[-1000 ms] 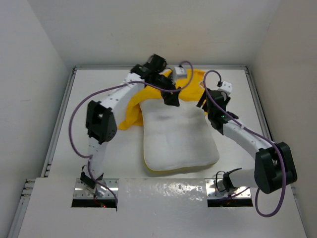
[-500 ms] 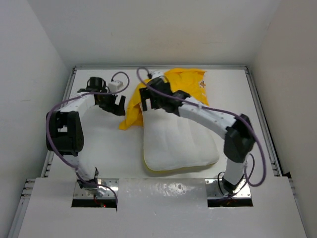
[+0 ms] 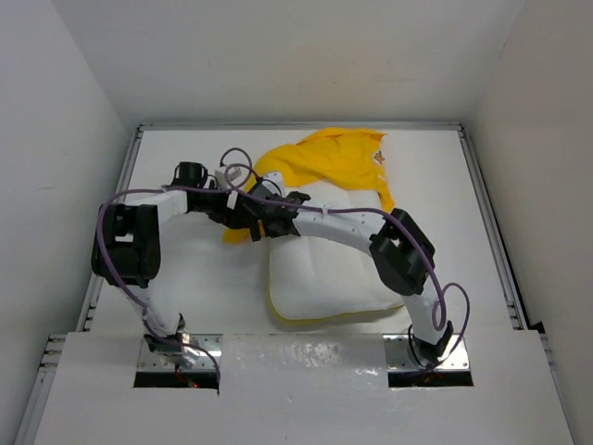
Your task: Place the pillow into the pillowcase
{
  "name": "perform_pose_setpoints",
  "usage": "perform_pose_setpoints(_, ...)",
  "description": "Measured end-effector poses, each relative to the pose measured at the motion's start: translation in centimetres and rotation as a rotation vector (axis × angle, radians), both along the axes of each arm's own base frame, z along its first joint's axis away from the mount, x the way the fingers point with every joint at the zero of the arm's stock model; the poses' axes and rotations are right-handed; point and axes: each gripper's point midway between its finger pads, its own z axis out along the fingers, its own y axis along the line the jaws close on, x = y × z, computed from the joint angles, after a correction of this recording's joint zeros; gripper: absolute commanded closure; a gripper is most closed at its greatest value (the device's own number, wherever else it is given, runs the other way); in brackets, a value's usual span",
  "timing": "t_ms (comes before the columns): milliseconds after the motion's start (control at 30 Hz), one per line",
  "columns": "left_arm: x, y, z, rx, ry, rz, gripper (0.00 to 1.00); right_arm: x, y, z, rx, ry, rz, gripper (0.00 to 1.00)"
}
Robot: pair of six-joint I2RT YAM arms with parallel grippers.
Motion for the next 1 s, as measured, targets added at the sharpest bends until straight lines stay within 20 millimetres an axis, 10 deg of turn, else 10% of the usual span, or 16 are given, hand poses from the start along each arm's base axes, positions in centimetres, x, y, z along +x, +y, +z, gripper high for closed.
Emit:
perform_pose_setpoints(67,-0.2,-0.6,-0.9,-0.005,0.025,0.003,0.23,0.2,-0.3,-0.7,-0.013,-0.004,-0.028,0.23)
perform_pose_setpoints(200,-0.2,-2.0,-2.8,-0.032,0.091,0.02,0.86,0.7,-1.2,-2.7,-0.053,0.003,-0.078,0.61)
perform_pose_setpoints(267,0.1,-2.3,-3.4,-0.038,0.111,0.039,1.0,1.3,-1.7,-3.5,-0.065,0.011,-0.108,0.98)
perform_pose_setpoints(567,0.1,-2.9,-3.0,-0.069,0.118,0.01,1.0,3.5,-1.1,-3.3,0.213,0.062,-0.169,1.0)
perform_pose_setpoints(833,0.9,-5.2,0.9,-0.089,0.006,-0.19,1.0,10.2,3.2,6.3,0.44,-0.163,-0.186,1.0)
perform_pose_setpoints(1000,2.2,-6.1,6.5,-0.097,-0.161,-0.403,1.0,14.9,2.4,11.3,0.493,-0.284,-0.269,1.0)
